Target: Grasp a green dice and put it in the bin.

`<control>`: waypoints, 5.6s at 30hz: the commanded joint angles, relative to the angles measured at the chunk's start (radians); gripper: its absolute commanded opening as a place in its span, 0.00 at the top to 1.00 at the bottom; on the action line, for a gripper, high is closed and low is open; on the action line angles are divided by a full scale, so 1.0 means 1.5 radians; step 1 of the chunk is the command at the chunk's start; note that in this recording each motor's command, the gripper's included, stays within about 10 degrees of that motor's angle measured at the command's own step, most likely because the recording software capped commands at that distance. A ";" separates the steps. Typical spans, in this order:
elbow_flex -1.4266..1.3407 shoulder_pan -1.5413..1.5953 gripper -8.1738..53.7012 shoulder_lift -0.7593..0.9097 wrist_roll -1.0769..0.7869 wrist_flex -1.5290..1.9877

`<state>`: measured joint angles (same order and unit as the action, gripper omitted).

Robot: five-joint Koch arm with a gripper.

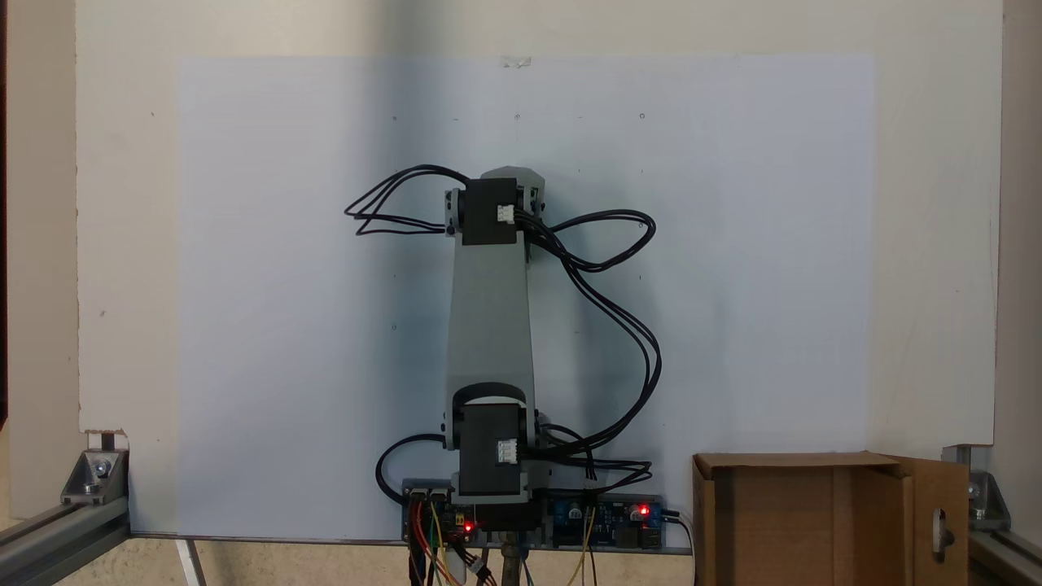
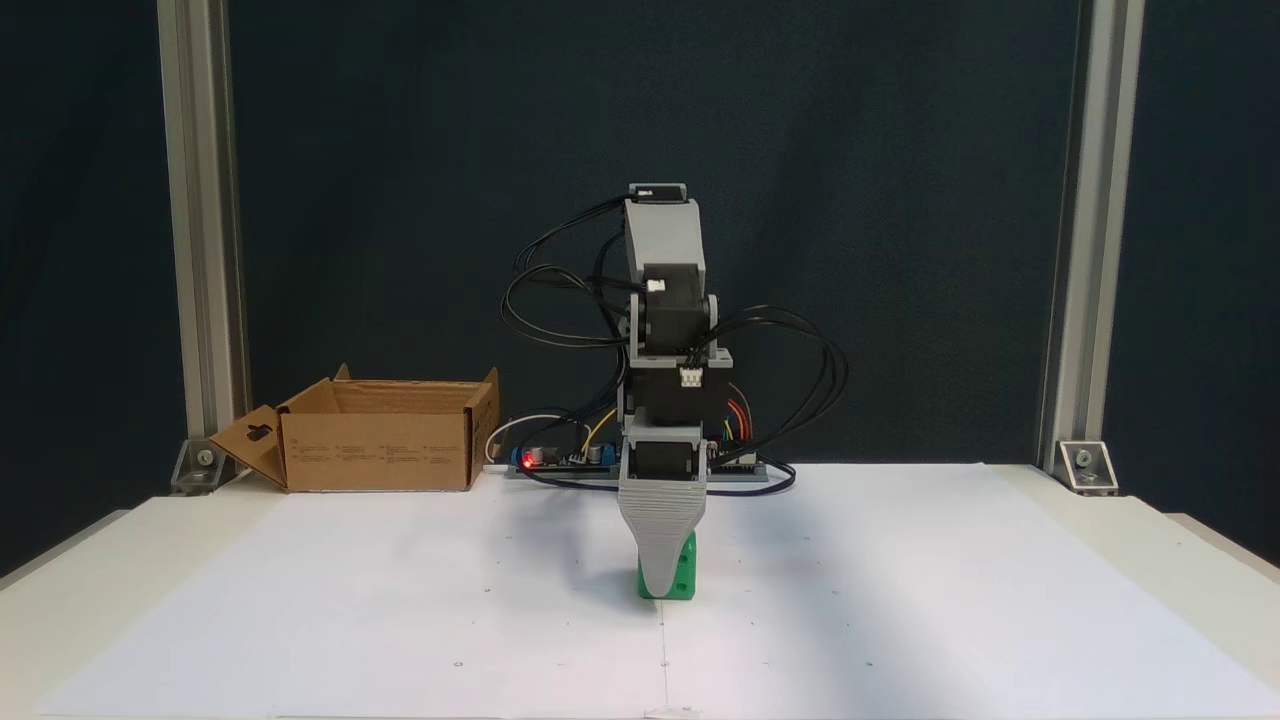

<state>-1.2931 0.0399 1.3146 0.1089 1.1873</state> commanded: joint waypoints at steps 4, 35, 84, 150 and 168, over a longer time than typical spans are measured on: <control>-0.003 0.018 0.20 0.010 0.042 -0.008; -0.018 0.014 0.52 0.001 0.040 -0.062; 0.399 -0.449 0.68 0.284 -0.131 0.363; 0.398 -1.112 0.19 0.240 -0.347 0.127; 0.398 -0.378 0.19 0.359 -0.149 0.140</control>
<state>-0.7424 -0.6105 1.8239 -0.1825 1.4005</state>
